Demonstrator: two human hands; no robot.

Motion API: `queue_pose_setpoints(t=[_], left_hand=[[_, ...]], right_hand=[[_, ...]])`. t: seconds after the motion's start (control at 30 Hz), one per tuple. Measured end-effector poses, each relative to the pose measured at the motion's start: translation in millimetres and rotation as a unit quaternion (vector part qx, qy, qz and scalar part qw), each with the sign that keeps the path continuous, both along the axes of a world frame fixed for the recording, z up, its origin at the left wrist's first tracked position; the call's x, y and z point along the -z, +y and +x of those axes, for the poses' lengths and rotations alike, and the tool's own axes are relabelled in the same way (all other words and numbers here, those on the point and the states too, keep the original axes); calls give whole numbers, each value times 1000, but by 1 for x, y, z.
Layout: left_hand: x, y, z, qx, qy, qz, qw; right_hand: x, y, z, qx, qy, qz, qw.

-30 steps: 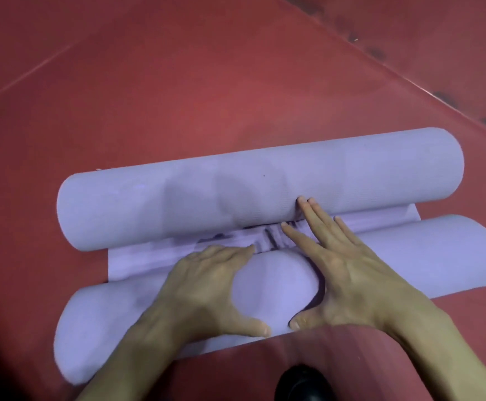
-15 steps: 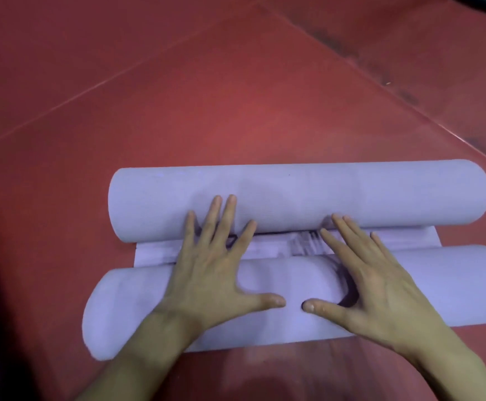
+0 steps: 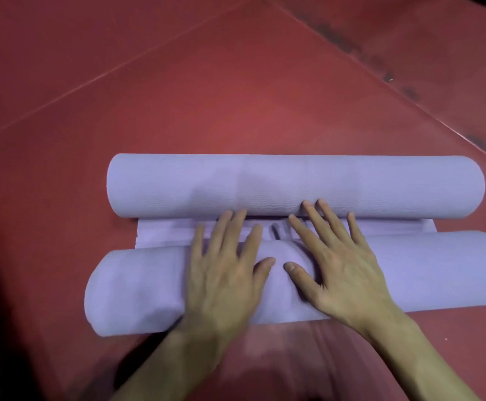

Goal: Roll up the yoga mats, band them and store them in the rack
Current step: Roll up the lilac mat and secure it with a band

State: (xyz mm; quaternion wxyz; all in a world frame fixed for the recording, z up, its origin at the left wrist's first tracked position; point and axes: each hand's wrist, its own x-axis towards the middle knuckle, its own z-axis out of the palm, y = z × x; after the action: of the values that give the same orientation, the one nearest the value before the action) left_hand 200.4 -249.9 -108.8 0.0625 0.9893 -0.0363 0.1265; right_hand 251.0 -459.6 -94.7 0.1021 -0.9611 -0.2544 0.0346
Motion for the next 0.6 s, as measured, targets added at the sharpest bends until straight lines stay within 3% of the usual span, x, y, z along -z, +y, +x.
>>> queue_pose_setpoints(t=[0.23,0.37,0.6], left_hand=[[0,2,32,-15,65,7,998],[6,6,56,-12,93,4,996],[6,13,76,-1,78,-2,997]], right_hand=[[2,8,-7,72,-38,-49,995],[6,17,-10,59,-64,-43,995],[7,28,17,79,-60,-44,994]])
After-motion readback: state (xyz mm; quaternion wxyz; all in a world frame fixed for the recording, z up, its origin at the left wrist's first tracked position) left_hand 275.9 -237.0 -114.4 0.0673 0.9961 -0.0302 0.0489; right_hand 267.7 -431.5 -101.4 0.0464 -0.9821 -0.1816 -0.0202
